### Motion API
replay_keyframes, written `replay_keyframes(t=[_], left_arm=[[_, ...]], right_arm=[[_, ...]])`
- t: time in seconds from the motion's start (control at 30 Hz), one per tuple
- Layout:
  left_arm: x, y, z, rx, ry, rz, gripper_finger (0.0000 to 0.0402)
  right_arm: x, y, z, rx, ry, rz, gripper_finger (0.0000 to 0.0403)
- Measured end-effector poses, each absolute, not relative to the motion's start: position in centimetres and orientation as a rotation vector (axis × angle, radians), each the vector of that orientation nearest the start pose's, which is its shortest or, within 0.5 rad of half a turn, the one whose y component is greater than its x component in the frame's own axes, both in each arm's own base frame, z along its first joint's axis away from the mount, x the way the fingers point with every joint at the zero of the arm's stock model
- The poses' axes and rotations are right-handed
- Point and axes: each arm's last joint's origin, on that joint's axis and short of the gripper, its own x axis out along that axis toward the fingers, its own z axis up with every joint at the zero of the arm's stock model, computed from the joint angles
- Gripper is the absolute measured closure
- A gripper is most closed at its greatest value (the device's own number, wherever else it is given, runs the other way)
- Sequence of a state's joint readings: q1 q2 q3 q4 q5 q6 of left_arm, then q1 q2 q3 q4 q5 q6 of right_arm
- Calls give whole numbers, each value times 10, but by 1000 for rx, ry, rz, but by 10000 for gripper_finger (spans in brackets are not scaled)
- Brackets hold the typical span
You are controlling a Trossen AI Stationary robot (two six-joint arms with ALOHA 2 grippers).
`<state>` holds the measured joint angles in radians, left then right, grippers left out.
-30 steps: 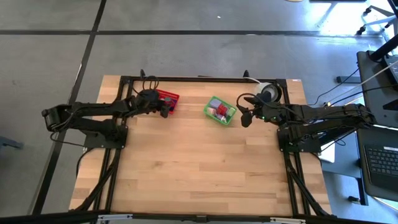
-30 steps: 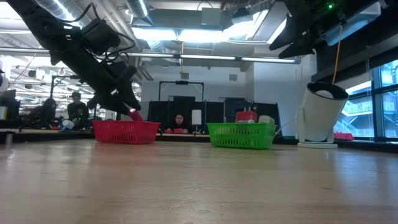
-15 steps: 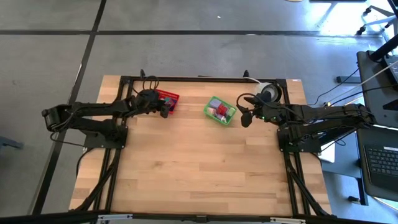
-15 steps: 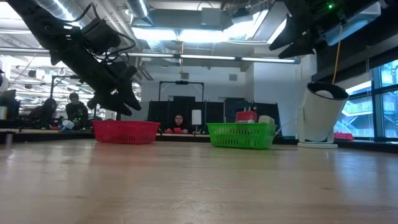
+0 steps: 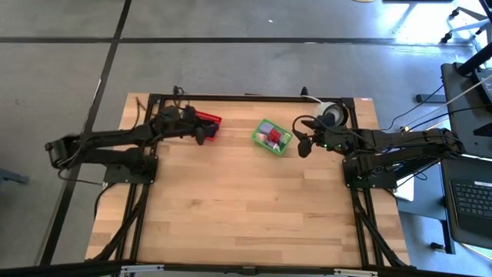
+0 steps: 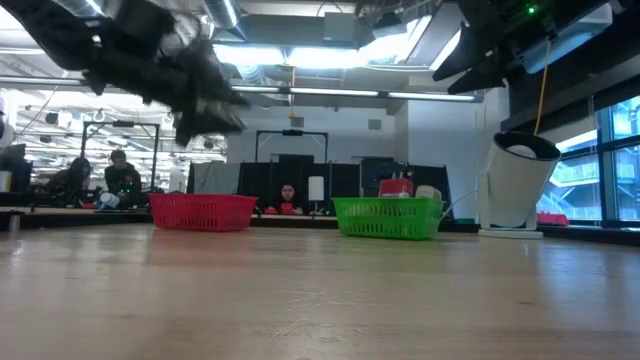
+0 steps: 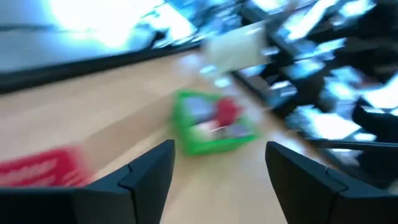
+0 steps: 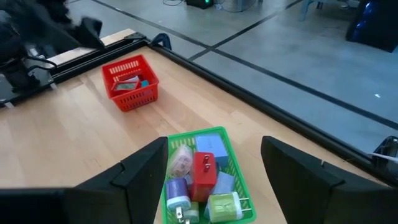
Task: Pick & Place Office items
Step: Return to Home Position
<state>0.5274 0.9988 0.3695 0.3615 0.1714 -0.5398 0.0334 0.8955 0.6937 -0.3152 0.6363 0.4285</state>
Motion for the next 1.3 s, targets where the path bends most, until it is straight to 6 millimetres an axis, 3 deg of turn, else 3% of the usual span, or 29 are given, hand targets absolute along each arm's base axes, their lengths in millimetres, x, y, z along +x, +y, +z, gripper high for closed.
replay_keyframes(t=[0.17,0.3,0.57,0.93,1.17,1.3], left_arm=[[163,84,237,-548,3,204,154],[150,75,253,-366,-59,149,157],[131,68,267,-445,-152,149,153],[85,45,276,-420,-254,259,156],[52,29,268,-427,-301,401,157],[49,29,264,-450,-239,481,157]], right_arm=[[187,-10,274,257,371,-633,141],[186,-10,275,264,363,-627,141],[174,-8,283,284,354,-550,141],[148,-6,286,301,378,-547,141],[144,-7,285,278,389,-592,141],[143,-7,284,274,398,-592,141]])
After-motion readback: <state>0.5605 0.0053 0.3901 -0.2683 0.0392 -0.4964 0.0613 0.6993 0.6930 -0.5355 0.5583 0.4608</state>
